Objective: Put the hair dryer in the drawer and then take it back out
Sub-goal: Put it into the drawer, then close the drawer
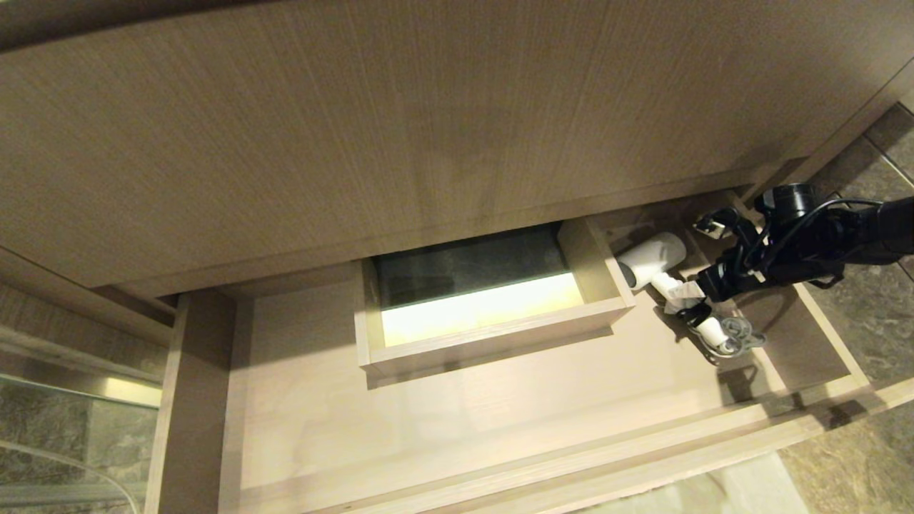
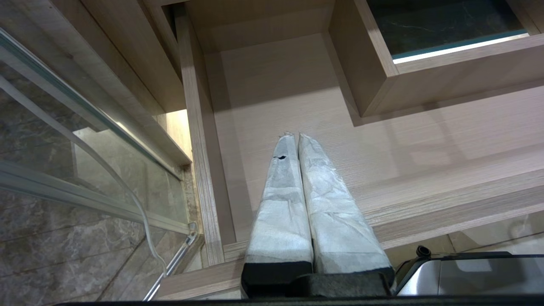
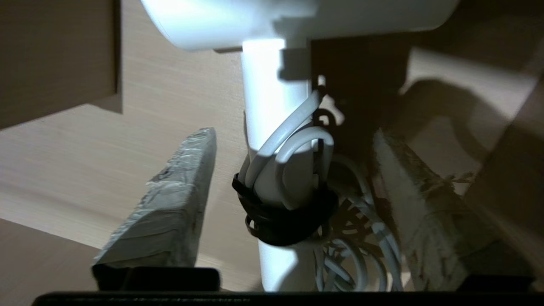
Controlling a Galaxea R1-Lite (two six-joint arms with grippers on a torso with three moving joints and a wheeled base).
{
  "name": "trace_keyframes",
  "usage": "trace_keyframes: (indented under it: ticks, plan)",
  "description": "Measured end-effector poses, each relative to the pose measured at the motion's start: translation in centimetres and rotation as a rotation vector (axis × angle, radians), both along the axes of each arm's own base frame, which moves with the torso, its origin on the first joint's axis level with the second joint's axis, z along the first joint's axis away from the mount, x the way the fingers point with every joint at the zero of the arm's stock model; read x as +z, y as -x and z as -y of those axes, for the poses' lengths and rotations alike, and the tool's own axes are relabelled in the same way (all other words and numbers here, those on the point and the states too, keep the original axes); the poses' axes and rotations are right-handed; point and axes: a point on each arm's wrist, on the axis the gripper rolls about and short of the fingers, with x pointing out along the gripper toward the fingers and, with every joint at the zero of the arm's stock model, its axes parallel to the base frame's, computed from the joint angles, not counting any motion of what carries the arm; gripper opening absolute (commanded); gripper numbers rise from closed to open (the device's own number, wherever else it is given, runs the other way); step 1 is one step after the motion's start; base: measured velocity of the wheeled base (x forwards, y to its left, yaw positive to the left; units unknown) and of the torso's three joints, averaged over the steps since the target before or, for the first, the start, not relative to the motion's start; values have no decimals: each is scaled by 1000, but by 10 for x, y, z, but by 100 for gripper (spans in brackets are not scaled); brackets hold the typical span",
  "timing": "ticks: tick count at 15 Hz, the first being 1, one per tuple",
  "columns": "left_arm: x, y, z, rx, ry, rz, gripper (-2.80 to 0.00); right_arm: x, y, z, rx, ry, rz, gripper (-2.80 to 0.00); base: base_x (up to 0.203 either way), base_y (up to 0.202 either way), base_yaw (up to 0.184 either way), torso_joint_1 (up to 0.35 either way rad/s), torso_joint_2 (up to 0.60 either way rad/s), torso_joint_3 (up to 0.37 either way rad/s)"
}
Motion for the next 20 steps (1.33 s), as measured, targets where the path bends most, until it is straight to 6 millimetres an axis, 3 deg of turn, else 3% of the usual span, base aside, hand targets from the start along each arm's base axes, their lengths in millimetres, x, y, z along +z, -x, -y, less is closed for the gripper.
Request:
trace_keyframes:
  ticks: [1, 2, 5, 7, 9, 11, 14, 16, 20]
  plan:
    - [0, 0, 0, 1, 0, 0, -280, 7, 5, 0, -5, 1, 7, 0, 0, 0, 0, 0, 0, 0]
    - [0, 0, 0, 0, 0, 0, -280, 14, 11, 0, -11, 1, 15, -280, 0, 0, 0, 0, 0, 0]
    - [0, 0, 0, 0, 0, 0, -280, 52, 52, 1, -54, -2, 52, -280, 0, 0, 0, 0, 0, 0]
    - [0, 0, 0, 0, 0, 0, -280, 79, 92, -3, -97, 23, 67, -280, 0, 0, 0, 0, 0, 0]
    - [0, 0, 0, 0, 0, 0, -280, 94, 139, -10, -136, 50, 46, -280, 0, 0, 0, 0, 0, 0]
    - [0, 0, 0, 0, 0, 0, -280, 90, 192, -19, -164, 86, -49, -280, 0, 0, 0, 0, 0, 0]
    - [0, 0, 0, 0, 0, 0, -280, 65, 257, -30, -197, 161, -293, -280, 0, 0, 0, 0, 0, 0]
    - [0, 0, 0, 0, 0, 0, -280, 56, 276, -34, -208, 216, -375, -280, 0, 0, 0, 0, 0, 0]
    - [0, 0, 0, 0, 0, 0, -280, 44, 277, -36, -181, 287, -429, -280, 0, 0, 0, 0, 0, 0]
